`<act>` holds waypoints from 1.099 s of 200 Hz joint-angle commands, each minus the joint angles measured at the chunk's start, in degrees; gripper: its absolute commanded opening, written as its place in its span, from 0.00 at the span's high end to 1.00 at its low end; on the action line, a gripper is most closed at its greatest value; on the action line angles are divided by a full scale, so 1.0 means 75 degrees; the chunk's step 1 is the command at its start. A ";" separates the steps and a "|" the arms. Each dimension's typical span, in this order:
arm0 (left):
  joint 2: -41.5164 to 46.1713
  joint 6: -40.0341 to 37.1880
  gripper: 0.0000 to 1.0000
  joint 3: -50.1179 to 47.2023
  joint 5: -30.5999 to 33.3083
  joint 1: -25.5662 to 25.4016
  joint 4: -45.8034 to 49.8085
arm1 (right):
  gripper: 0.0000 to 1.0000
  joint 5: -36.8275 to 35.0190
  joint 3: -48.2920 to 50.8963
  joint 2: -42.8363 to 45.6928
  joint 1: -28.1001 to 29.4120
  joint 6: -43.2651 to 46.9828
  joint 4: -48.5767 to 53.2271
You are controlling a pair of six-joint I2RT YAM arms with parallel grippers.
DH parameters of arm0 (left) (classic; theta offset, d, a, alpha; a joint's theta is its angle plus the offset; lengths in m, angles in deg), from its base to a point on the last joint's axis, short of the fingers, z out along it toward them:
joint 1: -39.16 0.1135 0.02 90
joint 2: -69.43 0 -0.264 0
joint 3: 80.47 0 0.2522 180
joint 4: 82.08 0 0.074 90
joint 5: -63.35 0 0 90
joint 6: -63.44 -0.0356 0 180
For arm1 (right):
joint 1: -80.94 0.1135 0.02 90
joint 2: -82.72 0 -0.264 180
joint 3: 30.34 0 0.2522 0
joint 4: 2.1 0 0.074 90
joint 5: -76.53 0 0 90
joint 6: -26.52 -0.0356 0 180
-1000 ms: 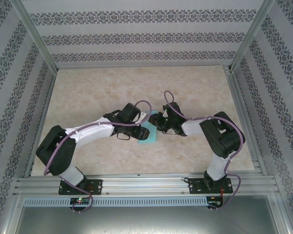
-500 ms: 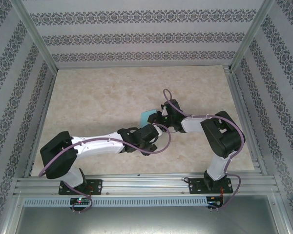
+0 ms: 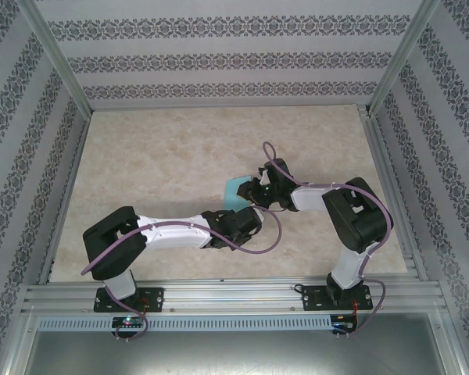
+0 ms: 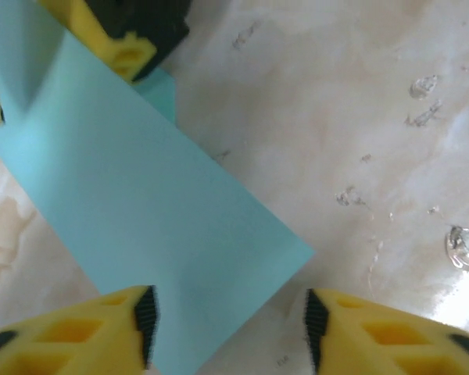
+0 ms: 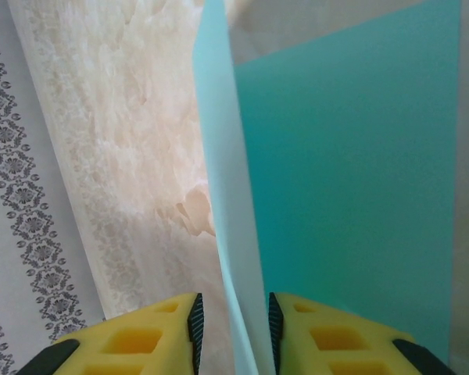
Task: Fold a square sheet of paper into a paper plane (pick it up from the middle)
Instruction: Third fold the triangle at the center of the table.
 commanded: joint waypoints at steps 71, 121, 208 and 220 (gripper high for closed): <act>0.0355 0.0185 0.96 0.0111 0.0001 0.0093 -0.0334 | 0.66 0.0239 -0.0106 0.0243 -0.0289 0.0684 0.0667; 0.0712 0.0760 1.00 0.0035 -0.2756 0.1236 -0.0378 | 0.57 0.0014 -0.0166 0.0862 -0.0655 0.1346 0.1724; 0.0092 0.1512 1.00 0.0306 -0.6299 0.2814 -0.0559 | 0.82 -0.0098 -0.0986 0.0961 -0.0589 0.2065 0.2297; 0.0014 0.1588 1.00 0.0303 -0.6535 0.2953 -0.0614 | 0.83 0.0080 -0.1271 0.0550 -0.0509 0.2093 0.2282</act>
